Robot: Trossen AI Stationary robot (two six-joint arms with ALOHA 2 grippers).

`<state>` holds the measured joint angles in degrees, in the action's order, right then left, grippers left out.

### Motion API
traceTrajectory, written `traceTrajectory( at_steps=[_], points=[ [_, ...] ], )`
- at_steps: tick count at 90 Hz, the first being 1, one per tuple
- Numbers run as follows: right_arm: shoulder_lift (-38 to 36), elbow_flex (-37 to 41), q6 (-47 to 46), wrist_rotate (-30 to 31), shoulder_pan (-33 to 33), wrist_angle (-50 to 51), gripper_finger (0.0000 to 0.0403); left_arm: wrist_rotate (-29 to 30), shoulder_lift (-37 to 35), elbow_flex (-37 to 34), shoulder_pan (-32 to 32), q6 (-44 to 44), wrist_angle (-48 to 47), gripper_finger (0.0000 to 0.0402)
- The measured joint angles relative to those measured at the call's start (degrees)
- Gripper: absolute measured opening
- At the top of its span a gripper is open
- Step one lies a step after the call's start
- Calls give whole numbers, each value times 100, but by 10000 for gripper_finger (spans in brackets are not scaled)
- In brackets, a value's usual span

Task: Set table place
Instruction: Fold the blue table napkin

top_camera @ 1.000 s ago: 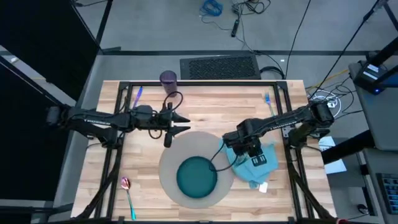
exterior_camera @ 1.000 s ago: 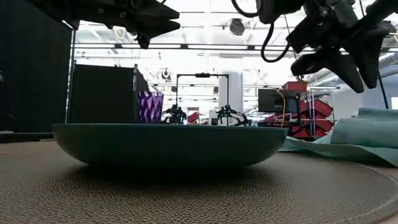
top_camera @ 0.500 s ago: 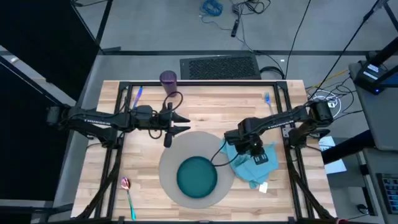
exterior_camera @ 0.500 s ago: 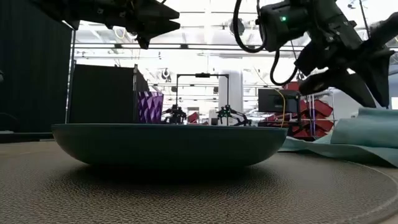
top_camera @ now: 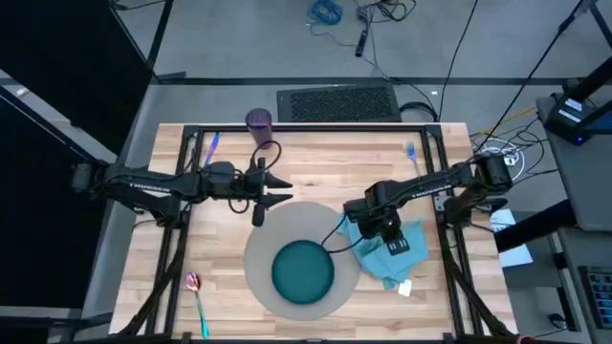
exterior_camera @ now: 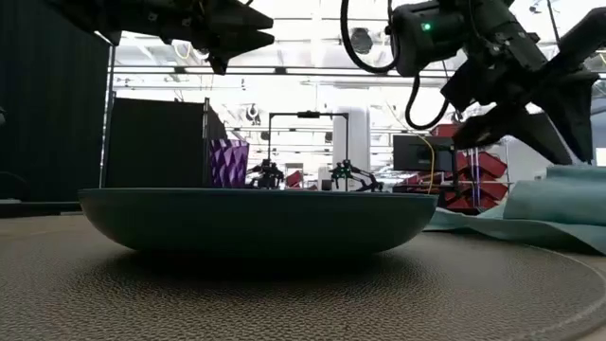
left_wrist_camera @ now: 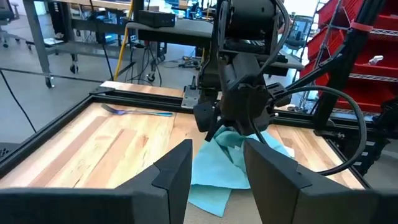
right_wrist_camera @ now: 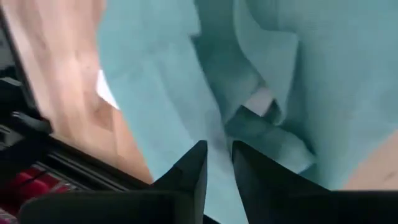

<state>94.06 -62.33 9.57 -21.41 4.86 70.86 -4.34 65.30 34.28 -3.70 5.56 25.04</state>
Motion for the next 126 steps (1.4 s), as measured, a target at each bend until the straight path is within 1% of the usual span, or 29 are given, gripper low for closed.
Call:
traceTrajectory(
  at_steps=[25,48,55,63,69,87,93,101,113,126],
  points=[
    [0,0,-178,0,17,3,66,0,0,2,-1,0,2,130],
    [0,0,-440,-106,207,-22,65,0,0,2,-2,0,3,130],
    [0,0,-445,-103,270,-75,50,0,0,2,-1,0,4,130],
    [0,0,-590,-105,281,-195,13,0,-1,2,-2,0,8,130],
    [2,0,-864,-82,269,-311,5,0,-2,2,0,0,16,130],
    [2,0,-1449,290,212,-452,1,0,-2,2,-1,0,19,130],
    [2,-18,-1580,502,138,-413,1,0,-2,2,-1,0,17,130],
    [4,-160,-1598,756,7,-251,0,0,-2,2,-1,1,17,130],
    [-26,-501,-1508,1292,-199,-179,0,0,-2,2,-2,0,13,130],
    [-381,-942,-1333,1866,-424,-176,0,0,-2,2,0,0,-11,130]
  ],
)
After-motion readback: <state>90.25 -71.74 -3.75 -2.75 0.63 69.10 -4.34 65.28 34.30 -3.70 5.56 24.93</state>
